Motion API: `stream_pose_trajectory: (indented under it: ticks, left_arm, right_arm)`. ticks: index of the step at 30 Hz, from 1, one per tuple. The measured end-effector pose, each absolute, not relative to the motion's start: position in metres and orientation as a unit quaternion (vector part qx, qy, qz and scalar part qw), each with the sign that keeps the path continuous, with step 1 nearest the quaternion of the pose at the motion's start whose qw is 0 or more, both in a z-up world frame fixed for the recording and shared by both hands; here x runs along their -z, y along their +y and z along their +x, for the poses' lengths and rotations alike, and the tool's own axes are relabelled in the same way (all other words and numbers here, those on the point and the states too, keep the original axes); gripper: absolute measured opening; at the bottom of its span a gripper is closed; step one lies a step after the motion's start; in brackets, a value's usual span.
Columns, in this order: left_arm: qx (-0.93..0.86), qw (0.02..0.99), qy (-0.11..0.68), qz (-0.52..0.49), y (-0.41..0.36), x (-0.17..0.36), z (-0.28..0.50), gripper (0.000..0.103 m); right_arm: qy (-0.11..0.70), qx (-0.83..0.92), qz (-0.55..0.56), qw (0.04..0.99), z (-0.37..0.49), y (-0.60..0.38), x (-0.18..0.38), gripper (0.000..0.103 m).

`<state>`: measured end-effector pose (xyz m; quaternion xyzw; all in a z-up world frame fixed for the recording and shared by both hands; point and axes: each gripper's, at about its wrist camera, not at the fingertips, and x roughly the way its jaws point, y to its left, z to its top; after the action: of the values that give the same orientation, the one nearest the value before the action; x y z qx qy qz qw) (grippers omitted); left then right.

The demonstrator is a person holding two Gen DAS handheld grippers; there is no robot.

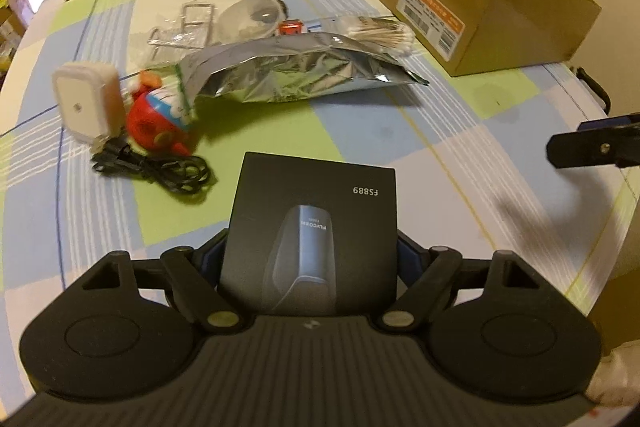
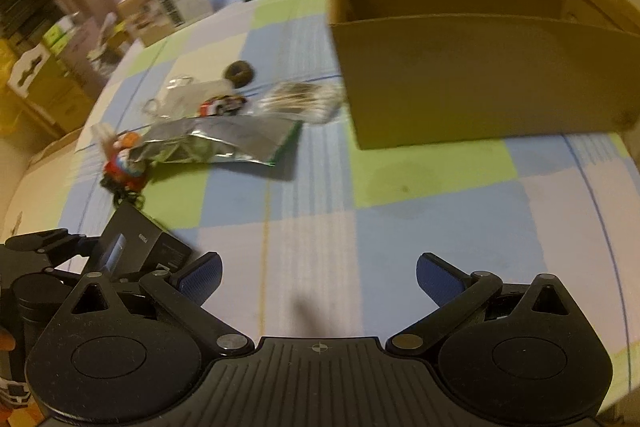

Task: Organize objects
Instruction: 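Lift the black box with the left tool while the right tool grasps the clear cup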

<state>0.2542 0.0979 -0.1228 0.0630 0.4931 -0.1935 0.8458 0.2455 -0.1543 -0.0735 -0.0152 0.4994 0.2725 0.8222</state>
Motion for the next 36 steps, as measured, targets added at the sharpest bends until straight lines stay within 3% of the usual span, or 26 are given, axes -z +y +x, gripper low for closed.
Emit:
stream_pose_trajectory:
  ticks: [3, 8, 11, 16, 19, 32, 36]
  left_arm:
    - [0.174, 0.852, 0.491, 0.055, 0.111, 0.117, 0.249, 0.079]
    - [0.121, 0.865, 0.486, 0.032, 0.147, 0.104, 0.244, 0.079]
    - [0.09, 0.872, 0.48, 0.019, 0.169, 0.097, 0.247, 0.079]
    - [0.046, 0.884, 0.465, 0.001, 0.201, 0.085, 0.256, 0.079]
    - [0.028, 0.889, 0.458, -0.005, 0.215, 0.081, 0.265, 0.079]
    - [0.002, 0.893, 0.45, -0.022, 0.249, 0.079, 0.302, 0.079]
    - [0.001, 0.893, 0.449, -0.026, 0.252, 0.079, 0.308, 0.079]
  right_arm:
    - [0.487, -0.297, -0.029, 0.821, 0.248, -0.139, 0.074, 0.101]
    - [0.45, -0.335, -0.051, 0.826, 0.26, -0.105, 0.068, 0.087]
    - [0.42, -0.352, -0.075, 0.833, 0.268, -0.077, 0.065, 0.074]
    - [0.381, -0.377, -0.104, 0.838, 0.281, -0.033, 0.067, 0.045]
    - [0.368, -0.387, -0.106, 0.839, 0.288, -0.01, 0.071, 0.034]
    - [0.361, -0.362, -0.142, 0.847, 0.313, 0.046, 0.101, 0.019]
    - [0.36, -0.358, -0.143, 0.849, 0.319, 0.047, 0.105, 0.002]
